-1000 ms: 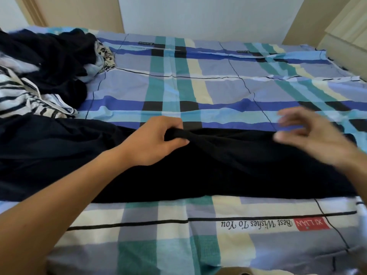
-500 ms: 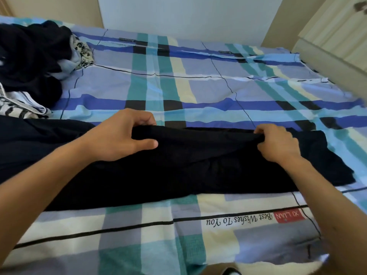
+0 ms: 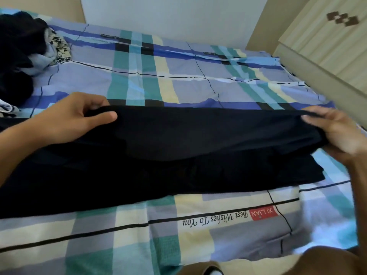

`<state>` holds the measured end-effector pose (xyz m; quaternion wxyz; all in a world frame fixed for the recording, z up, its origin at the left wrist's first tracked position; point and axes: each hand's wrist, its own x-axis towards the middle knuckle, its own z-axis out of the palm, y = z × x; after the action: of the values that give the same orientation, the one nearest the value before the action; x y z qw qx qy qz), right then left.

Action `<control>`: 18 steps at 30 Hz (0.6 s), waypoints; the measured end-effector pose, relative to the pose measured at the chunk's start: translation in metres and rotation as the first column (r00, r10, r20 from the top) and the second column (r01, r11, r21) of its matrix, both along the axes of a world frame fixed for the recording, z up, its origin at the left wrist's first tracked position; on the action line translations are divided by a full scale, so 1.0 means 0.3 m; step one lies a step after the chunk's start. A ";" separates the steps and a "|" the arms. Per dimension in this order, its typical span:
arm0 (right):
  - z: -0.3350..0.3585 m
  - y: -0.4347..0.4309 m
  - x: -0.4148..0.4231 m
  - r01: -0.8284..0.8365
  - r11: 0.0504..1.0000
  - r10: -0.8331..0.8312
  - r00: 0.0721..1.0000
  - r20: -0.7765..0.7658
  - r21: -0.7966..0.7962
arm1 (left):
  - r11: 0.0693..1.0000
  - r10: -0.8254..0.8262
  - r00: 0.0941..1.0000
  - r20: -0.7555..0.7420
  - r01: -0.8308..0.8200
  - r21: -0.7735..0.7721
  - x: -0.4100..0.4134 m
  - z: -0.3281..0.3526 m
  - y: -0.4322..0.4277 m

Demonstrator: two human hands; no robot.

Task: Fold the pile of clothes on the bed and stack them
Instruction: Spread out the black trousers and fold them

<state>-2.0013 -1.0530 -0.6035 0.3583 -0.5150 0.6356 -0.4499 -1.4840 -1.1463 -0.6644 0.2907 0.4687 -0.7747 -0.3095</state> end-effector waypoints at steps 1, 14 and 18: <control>0.034 0.011 -0.009 0.022 1.000 -0.023 0.999 -0.030 -0.014 | 1.000 0.018 1.000 -0.019 -0.018 -0.022 0.000 0.000 -0.010; -0.237 -0.194 -0.158 0.272 0.911 0.014 0.730 -0.683 0.310 | 0.962 0.253 0.898 0.361 -0.194 -0.193 -0.047 -0.156 -0.034; -0.343 -0.083 -0.213 0.438 0.846 -0.214 0.802 -0.557 0.305 | 0.932 0.276 0.874 0.399 -0.142 -0.332 -0.069 -0.142 -0.005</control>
<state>-2.0653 -1.0780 -0.7065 0.1969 -0.4047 0.8682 -0.2088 -1.5046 -1.1478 -0.7069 0.2065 0.5598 -0.8013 -0.0442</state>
